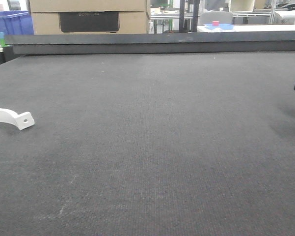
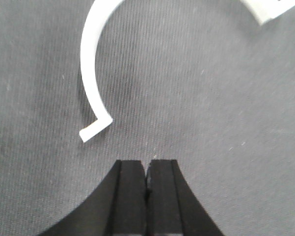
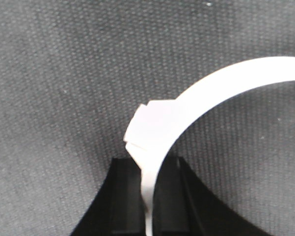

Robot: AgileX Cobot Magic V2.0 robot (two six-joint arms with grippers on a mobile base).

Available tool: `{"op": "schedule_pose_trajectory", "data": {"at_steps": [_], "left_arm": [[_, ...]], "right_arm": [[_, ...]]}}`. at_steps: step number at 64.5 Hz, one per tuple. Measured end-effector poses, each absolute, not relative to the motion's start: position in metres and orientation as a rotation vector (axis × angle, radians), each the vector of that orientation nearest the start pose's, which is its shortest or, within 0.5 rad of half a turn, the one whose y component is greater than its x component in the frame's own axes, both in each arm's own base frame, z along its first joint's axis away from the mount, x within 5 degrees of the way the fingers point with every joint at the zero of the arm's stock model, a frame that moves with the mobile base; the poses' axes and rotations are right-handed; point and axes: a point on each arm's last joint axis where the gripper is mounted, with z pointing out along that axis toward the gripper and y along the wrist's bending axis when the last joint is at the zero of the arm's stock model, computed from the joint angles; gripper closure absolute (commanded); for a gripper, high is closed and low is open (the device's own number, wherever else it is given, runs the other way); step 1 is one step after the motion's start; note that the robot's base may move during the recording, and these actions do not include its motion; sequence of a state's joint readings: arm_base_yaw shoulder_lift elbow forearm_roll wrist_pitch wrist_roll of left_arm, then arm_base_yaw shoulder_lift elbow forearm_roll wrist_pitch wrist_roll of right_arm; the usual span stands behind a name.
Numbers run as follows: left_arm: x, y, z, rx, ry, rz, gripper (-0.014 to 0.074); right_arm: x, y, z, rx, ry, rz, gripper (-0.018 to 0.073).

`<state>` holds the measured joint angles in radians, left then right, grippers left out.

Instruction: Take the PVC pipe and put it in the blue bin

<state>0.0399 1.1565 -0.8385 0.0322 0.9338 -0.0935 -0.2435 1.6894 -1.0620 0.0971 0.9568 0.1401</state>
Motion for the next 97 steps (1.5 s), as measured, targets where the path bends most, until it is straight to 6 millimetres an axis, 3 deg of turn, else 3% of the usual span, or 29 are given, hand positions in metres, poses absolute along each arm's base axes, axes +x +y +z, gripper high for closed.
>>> {"op": "schedule_pose_trajectory", "data": {"at_steps": [6, 14, 28, 38, 45, 54, 87, 92, 97], "left_arm": [[0.212, 0.014, 0.286, -0.193, 2.751, 0.033, 0.0707], [0.229, 0.029, 0.29, -0.261, 2.79, 0.079, 0.0707], [0.266, 0.049, 0.273, -0.124, 2.858, 0.143, 0.0699], [0.293, 0.051, 0.258, 0.053, 2.876, 0.114, 0.0521], [0.308, 0.052, 0.249, 0.144, 2.866, 0.112, 0.0366], [0.322, 0.055, 0.239, 0.189, 2.86, 0.131, 0.0273], [0.34, 0.058, 0.197, 0.211, 2.948, 0.103, 0.0288], [0.341, 0.058, 0.197, 0.209, 2.951, 0.1, 0.0359], [0.341, 0.057, 0.197, 0.199, 2.958, 0.082, 0.0496]], "right_arm": [[0.295, -0.066, 0.206, 0.636, 2.973, 0.12, 0.0718], [0.284, -0.063, 0.232, 0.579, 2.921, 0.113, 0.0721], [0.261, -0.057, 0.275, 0.515, 2.822, 0.102, 0.0721], [0.25, -0.054, 0.289, 0.497, 2.782, 0.102, 0.0721], [0.249, -0.053, 0.288, 0.496, 2.795, 0.103, 0.0721], [0.246, -0.052, 0.281, 0.499, 2.823, 0.107, 0.0721], [0.243, -0.05, 0.272, 0.497, 2.844, 0.11, 0.0721], [0.243, -0.05, 0.272, 0.497, 2.842, 0.11, 0.0721], [0.243, -0.05, 0.272, 0.497, 2.842, 0.11, 0.0721]]}}
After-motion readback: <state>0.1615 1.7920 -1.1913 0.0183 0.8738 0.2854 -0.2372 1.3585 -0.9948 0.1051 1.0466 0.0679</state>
